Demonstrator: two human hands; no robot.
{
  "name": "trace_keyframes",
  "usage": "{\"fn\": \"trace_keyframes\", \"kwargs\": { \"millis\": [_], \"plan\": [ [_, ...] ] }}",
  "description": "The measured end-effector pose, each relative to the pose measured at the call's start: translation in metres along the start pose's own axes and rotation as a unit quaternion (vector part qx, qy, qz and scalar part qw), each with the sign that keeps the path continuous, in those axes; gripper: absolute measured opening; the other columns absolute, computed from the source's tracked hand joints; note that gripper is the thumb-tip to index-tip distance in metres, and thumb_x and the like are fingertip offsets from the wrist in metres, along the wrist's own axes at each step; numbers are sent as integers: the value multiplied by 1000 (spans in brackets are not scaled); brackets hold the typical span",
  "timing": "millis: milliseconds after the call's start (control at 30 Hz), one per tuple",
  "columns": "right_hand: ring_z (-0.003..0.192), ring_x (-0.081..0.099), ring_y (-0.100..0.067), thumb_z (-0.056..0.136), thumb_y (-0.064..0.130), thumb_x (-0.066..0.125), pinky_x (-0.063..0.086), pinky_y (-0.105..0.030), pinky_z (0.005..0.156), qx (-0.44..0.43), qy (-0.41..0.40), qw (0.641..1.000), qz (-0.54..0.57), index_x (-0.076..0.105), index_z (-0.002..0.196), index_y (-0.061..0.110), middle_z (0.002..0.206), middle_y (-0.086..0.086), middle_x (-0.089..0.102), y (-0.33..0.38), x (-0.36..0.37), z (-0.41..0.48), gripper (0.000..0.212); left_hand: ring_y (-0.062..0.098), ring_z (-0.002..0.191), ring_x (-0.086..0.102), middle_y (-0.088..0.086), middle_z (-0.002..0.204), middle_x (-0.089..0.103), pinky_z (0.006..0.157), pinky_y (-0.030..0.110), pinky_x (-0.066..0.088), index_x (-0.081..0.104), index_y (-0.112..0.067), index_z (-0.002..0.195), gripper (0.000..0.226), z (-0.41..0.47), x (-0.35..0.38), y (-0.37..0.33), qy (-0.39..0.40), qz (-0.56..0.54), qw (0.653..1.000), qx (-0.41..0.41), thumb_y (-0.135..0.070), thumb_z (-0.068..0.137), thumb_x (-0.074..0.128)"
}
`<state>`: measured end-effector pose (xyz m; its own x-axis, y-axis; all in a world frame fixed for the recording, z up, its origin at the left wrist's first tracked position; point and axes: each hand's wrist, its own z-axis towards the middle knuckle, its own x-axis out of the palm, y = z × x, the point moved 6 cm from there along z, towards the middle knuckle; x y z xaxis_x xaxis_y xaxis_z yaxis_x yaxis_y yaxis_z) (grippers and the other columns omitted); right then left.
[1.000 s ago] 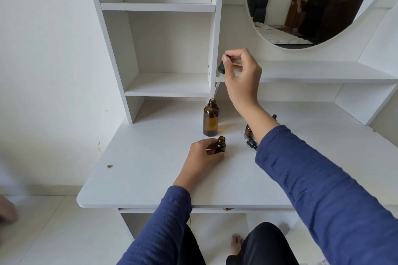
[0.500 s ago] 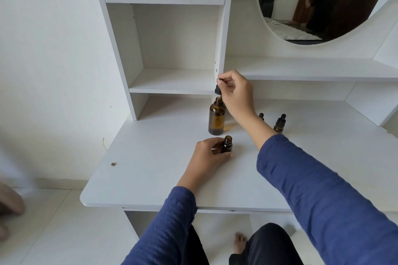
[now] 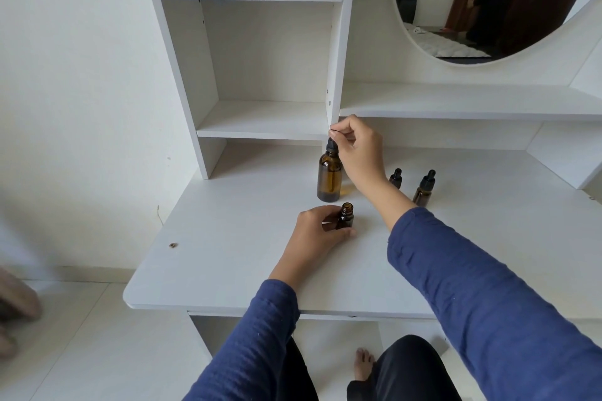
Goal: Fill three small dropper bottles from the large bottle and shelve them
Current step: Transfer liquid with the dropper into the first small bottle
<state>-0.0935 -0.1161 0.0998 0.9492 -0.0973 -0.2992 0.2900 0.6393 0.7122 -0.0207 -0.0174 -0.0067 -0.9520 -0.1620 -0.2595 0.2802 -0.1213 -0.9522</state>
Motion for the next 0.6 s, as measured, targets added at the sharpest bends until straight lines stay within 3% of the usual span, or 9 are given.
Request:
{"fn": "trace_keyframes", "kwargs": {
  "millis": [133, 267, 467, 600],
  "plan": [
    [72, 60, -6, 83, 2, 61, 47, -5, 68, 2, -5, 1000, 15, 65, 87, 3, 83, -1, 66, 6, -3, 0, 5, 0, 77, 60, 0, 91, 65, 73, 3, 46, 66, -10, 103, 31, -1, 0, -1, 1, 3, 1000, 1, -10, 74, 76],
    [72, 59, -1, 83, 2, 60, 45, -3, 68, -15, -12, 999, 26, 65, 89, 2, 86, -4, 68, 20, -8, 6, 7, -1, 77, 59, -1, 92, 64, 71, 2, 45, 66, -11, 104, 31, -1, 0, -2, 3, 4, 1000, -2, -11, 75, 76],
    [73, 62, -10, 82, -1, 60, 46, -4, 66, -60, -47, 996, 36, 66, 87, 0, 86, -10, 70, 48, -23, 21, 8, 10, 85, 62, 1, 95, 66, 74, 7, 46, 66, -19, 100, 28, -2, 0, -1, 1, 3, 1000, -11, -15, 74, 76],
    [74, 61, -5, 83, 0, 59, 49, -9, 71, -101, -79, 991, 34, 65, 88, 0, 83, -5, 68, 65, -37, 24, 8, 10, 86, 62, 0, 96, 67, 74, 9, 47, 65, -22, 99, 28, -3, -1, -1, -3, 10, 1000, -15, -17, 74, 76]
  ]
}}
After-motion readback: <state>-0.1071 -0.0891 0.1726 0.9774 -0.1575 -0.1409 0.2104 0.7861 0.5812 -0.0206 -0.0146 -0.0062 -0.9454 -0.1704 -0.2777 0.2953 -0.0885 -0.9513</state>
